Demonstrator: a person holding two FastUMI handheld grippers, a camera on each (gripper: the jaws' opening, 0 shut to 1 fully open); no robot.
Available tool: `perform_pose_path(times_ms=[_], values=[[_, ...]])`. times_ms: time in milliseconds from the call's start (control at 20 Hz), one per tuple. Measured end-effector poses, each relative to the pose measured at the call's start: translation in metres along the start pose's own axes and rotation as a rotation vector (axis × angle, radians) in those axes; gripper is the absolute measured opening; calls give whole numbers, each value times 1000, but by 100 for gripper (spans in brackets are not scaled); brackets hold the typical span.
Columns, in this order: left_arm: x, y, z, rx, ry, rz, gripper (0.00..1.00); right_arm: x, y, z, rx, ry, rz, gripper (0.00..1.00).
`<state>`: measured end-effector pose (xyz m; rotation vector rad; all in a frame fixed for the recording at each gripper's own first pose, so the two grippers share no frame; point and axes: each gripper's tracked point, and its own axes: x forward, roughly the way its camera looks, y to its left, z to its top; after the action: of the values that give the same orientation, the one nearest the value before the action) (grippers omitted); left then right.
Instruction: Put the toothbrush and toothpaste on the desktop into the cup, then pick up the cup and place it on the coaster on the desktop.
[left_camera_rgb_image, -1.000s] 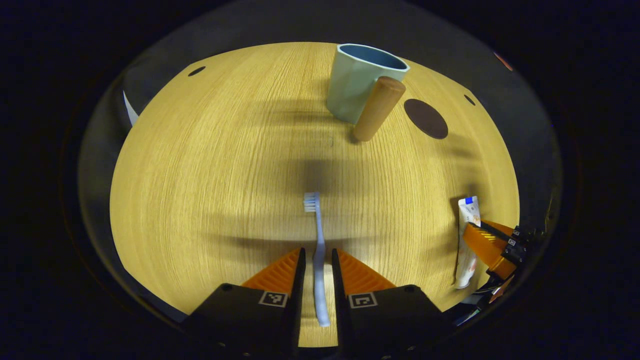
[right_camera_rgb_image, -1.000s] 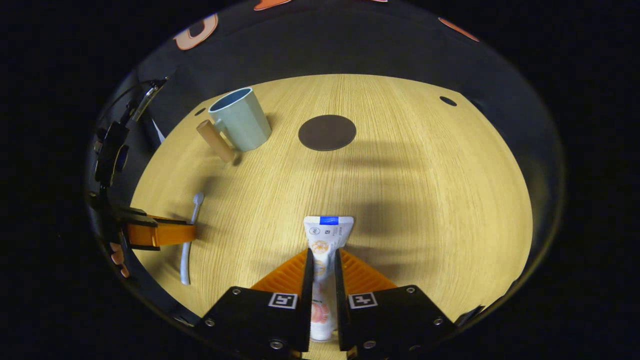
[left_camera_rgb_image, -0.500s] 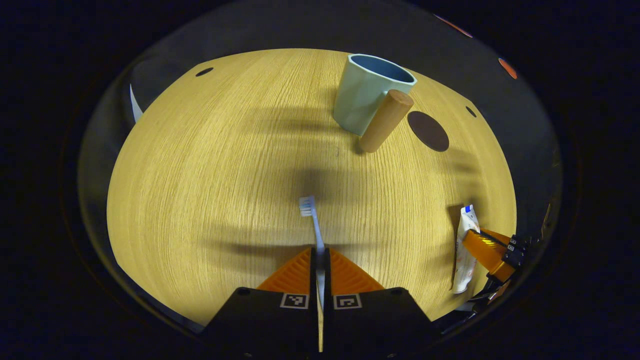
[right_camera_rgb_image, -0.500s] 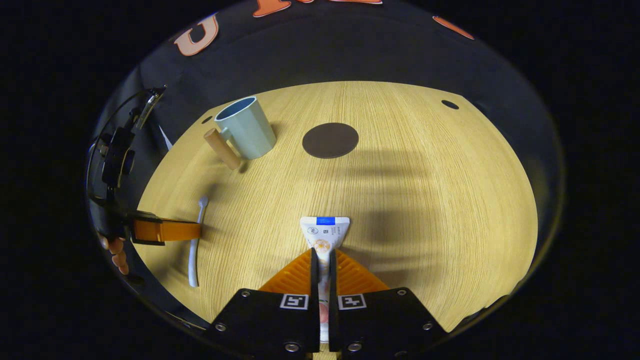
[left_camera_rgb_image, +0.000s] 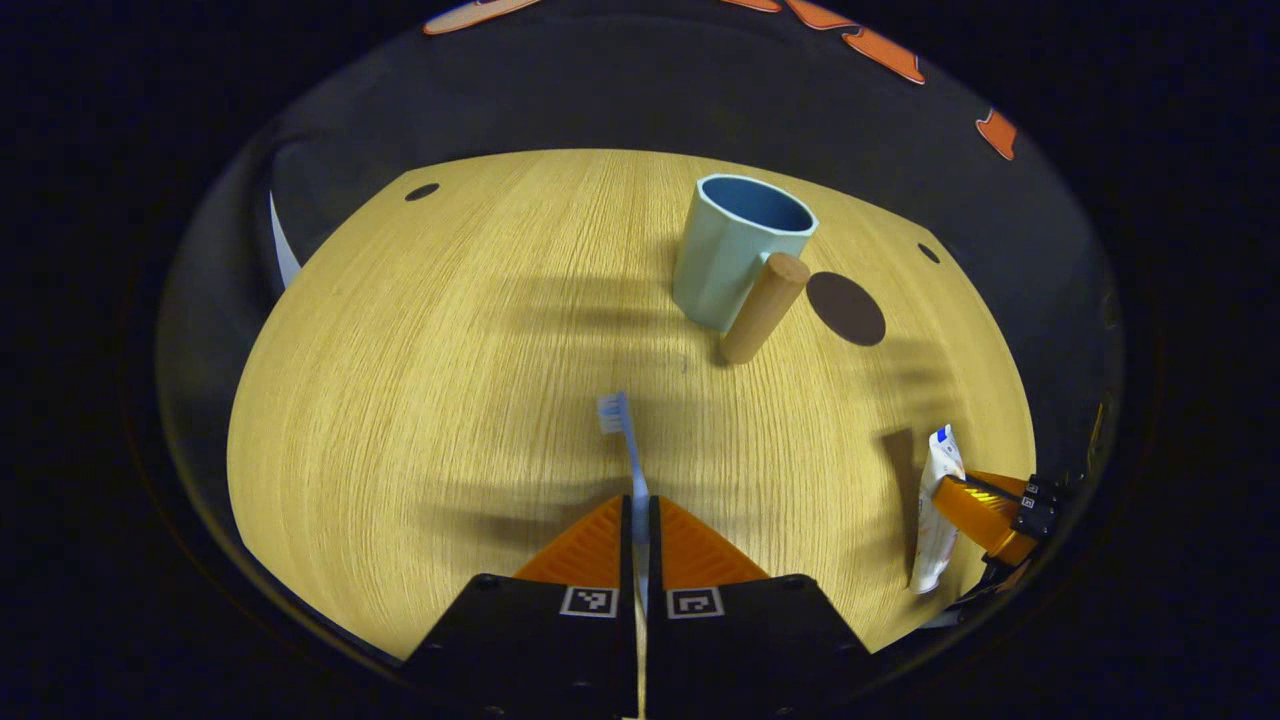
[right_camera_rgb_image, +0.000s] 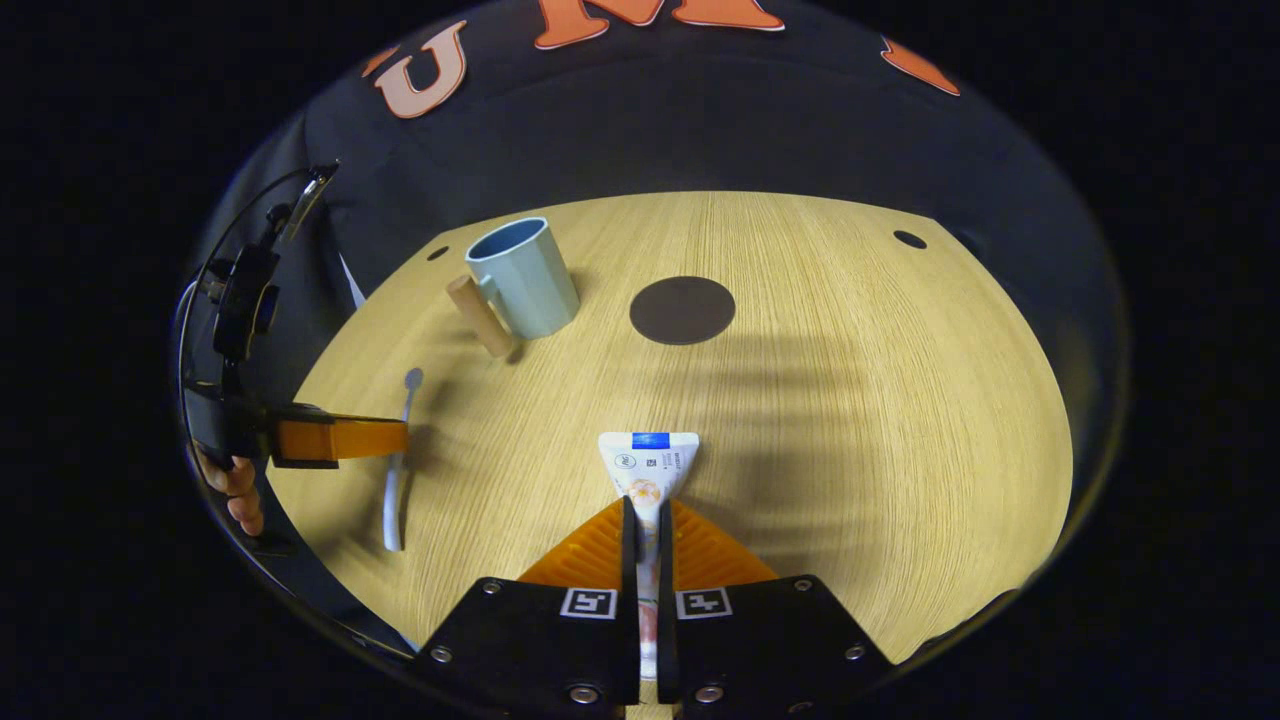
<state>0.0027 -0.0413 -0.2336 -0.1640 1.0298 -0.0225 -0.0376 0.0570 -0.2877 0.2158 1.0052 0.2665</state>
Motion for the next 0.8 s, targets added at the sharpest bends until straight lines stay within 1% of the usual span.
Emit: perform_pose_path(times_ms=[50,150,300,550,600,800], values=[[0,0,4,5,-22,-9,3,-4,-2,4,-9,-22,5,7],[-1,2,17,12,-78,-24,4,-9,-8,13,-43,-78,-10,7],[-3,4,36,19,-152,-31,4,-17,-5,20,-49,-129,-9,7],[-24,-1,66,60,-298,-23,4,-35,-6,40,-51,-208,-9,7],[-28,3,71,68,-332,-10,4,-39,-6,45,-45,-228,-6,7],[-38,3,88,76,-420,-5,4,-43,-1,51,-49,-261,24,5]])
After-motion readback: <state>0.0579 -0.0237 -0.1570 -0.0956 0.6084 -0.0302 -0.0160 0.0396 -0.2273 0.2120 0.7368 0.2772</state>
